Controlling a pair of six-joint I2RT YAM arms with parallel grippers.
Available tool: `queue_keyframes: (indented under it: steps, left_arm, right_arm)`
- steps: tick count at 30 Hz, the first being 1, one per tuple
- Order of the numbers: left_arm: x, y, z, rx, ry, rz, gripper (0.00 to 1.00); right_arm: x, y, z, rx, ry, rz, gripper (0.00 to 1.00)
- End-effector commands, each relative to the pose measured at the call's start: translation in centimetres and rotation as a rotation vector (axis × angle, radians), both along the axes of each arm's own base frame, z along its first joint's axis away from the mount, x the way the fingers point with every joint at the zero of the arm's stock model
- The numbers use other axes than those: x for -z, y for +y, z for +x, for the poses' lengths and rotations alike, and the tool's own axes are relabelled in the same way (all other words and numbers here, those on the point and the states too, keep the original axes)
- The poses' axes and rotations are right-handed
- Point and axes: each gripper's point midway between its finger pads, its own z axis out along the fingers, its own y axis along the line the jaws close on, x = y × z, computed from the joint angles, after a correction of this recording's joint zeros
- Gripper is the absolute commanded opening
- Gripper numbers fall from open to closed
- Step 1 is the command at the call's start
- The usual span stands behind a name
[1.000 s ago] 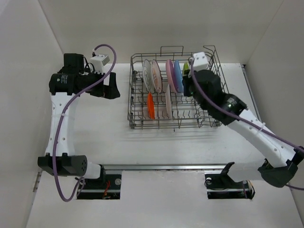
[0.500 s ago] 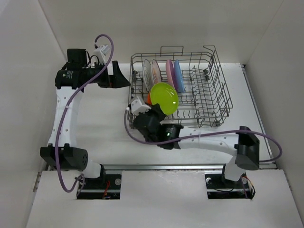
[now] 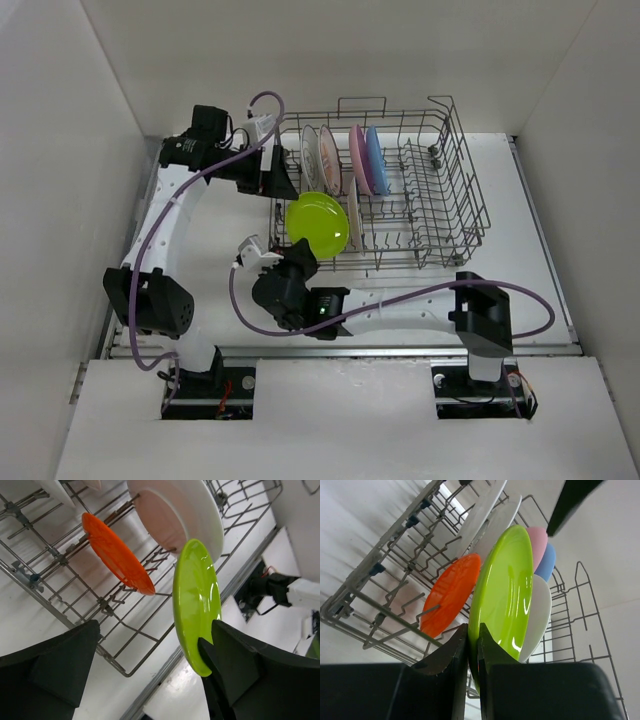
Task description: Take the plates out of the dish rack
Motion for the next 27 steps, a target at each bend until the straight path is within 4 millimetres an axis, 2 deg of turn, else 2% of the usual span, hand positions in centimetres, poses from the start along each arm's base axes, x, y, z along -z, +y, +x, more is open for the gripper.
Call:
queue_keyframes:
  steps: [1, 4, 5, 6, 9, 10, 14, 16, 18, 21, 22, 26, 27]
  left_arm:
    - [-1.0, -0.4, -0.6, 0.057, -0.074, 0.045, 0.90]
    - [-0.5, -0.4, -1.4, 0.066, -0.045, 0.063, 0.67]
    - [-0.6, -0.3, -1.8, 0.077, -0.038, 0.071, 0.49]
    - [-0.6, -0.4, -1.9, 0.088, -0.031, 0.068, 0.45]
    - [-1.1, -0.8, -3.4, 0.151, 0.000, 0.035, 0.48]
    - [-0.8, -0.8, -3.4, 0.152, 0.023, 0.038, 0.51]
    - [0.0, -0.6, -3.3, 0.159, 0.071, 0.061, 0.51]
    - [-0.3, -0.6, -3.9, 0.181, 0.077, 0.051, 0.53]
    - [-0.1, -0.9, -4.4, 0.225, 0.071, 0.056, 0.60]
    - [0.6, -1.6, -4.9, 0.265, 0.084, 0.086, 0.62]
    - [0.4, -1.7, -5.0, 0.259, 0.097, 0.075, 0.48]
    - [0.2, -1.9, -5.0, 0.244, 0.113, 0.060, 0.08]
    - [0.2, -1.9, -5.0, 0.244, 0.113, 0.060, 0.05]
  right_arm:
    - [-2.8, 1.1, -0.2, 0.002, -0.040, 0.101, 0.00]
    - [-3.2, 0.9, -0.2, 0.002, -0.042, 0.110, 0.00]
    - [-3.3, 1.0, -0.2, 0.002, -0.043, 0.119, 0.00]
    - [-3.3, 0.8, -0.2, 0.011, -0.045, 0.118, 0.00]
    - [-4.0, 0.7, -0.2, 0.010, -0.052, 0.130, 0.00]
    - [-4.0, 0.7, -0.2, 0.010, -0.054, 0.139, 0.00]
    - [-3.9, 0.8, -0.1, 0.008, -0.058, 0.106, 0.00]
    - [-4.2, 1.1, -0.1, -0.002, -0.065, 0.115, 0.00]
    - [-4.4, 1.2, 0.0, -0.004, -0.074, 0.098, 0.00]
    - [-4.7, 1.9, 0.1, -0.024, -0.089, 0.115, 0.00]
    - [-4.9, 1.8, 0.1, -0.025, -0.094, 0.103, 0.00]
    - [-4.9, 2.1, 0.2, -0.025, -0.100, 0.113, 0.00]
    - [-5.4, 2.2, -0.2, -0.033, -0.104, 0.133, 0.00]
